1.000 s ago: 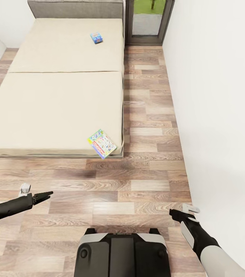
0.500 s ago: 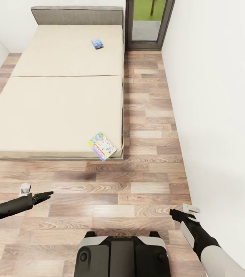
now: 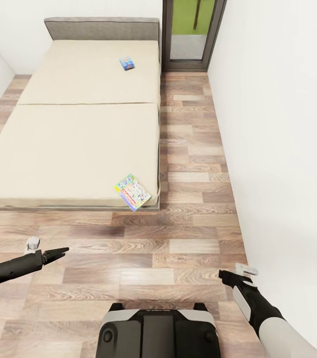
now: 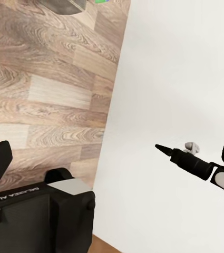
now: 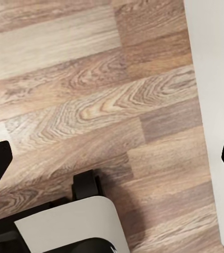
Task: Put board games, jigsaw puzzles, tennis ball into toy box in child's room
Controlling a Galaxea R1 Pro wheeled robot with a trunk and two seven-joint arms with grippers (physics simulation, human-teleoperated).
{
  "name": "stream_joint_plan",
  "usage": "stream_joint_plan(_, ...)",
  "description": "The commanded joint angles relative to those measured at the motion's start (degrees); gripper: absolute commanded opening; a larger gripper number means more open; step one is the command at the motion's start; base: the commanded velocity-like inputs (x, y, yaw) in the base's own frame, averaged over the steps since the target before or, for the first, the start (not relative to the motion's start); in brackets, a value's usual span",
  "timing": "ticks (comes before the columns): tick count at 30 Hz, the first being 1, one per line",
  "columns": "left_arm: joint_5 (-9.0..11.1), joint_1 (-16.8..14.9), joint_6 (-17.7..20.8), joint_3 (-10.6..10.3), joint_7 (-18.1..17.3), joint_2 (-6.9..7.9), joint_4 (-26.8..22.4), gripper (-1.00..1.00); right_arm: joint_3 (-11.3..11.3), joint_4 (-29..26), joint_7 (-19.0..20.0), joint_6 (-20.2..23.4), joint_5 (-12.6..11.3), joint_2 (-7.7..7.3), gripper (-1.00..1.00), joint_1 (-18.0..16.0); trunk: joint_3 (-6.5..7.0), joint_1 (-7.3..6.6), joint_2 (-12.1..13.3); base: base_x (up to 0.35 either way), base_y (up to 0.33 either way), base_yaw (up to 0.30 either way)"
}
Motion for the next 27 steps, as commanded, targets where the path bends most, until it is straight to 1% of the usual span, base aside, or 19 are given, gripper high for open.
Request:
stream_joint_plan(1,0.1,0.0,0.6,0.0,-0.1,0.01,0.0,1.00,0.1,-0.1,-0.2,0.3,-0.6,-0.02,1.00,0.0,0.04,0.04,-0.1,0.000,0.000,0.000)
stream_joint_plan(27,0.1,0.0,0.6,0.0,-0.1,-0.18,0.0,1.00,0.1,-0.1,-0.2,0.3,-0.6,0.22,1.00,0.0,2.50,0.04,-0.1,0.000,0.000,0.000)
